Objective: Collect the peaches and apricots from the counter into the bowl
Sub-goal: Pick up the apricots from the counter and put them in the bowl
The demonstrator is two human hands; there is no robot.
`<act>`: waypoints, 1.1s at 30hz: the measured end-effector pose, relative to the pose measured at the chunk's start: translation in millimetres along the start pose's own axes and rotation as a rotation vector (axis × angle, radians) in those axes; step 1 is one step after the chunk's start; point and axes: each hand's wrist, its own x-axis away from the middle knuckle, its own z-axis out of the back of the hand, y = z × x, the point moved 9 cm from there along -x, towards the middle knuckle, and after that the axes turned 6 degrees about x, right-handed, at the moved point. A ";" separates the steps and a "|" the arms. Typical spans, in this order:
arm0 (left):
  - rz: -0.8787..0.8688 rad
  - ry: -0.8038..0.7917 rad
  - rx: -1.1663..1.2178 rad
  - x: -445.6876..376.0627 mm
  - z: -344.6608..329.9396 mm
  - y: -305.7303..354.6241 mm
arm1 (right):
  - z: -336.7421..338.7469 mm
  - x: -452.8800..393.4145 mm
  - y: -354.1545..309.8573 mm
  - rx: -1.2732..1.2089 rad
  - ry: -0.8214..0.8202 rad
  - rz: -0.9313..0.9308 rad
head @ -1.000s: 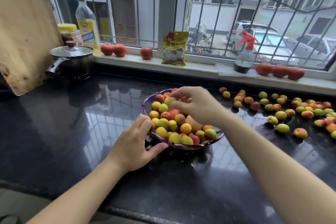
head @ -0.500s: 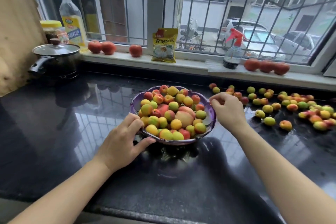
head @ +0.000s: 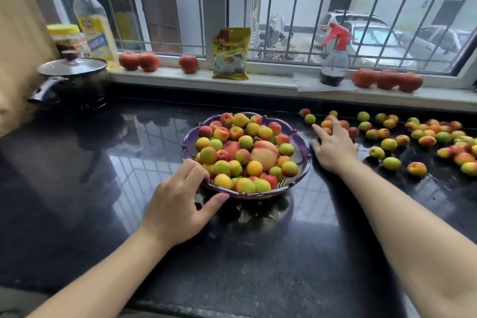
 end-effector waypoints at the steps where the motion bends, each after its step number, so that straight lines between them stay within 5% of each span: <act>1: 0.004 -0.006 0.002 -0.3 -0.2 -0.7 | -4.0 -5.1 -1.4 -0.004 -0.023 0.008; 5: 0.011 -0.017 0.001 -1.2 0.3 -1.1 | -9.4 -7.1 1.4 -0.046 -0.073 -0.032; 9: 0.021 -0.016 0.003 -1.6 0.5 0.8 | 12.7 13.7 -3.4 -0.136 0.079 -0.031; 15: 0.012 -0.005 0.000 -1.7 1.5 1.4 | 93.0 58.5 -16.6 -0.600 0.361 -0.044; 18: 0.009 -0.006 -0.005 -1.4 0.6 1.6 | 146.7 89.2 -57.4 -0.798 0.354 0.112; 24: 0.014 0.004 -0.014 -1.6 3.6 4.3 | 132.1 126.6 -192.6 -0.398 -0.069 0.501; 29: 0.041 -0.006 -0.015 -1.0 3.5 3.5 | 120.8 114.0 -215.4 -0.389 -0.039 0.484; 33: 0.020 0.002 -0.028 -0.9 3.0 1.8 | 131.1 96.9 -163.4 -0.551 0.169 0.348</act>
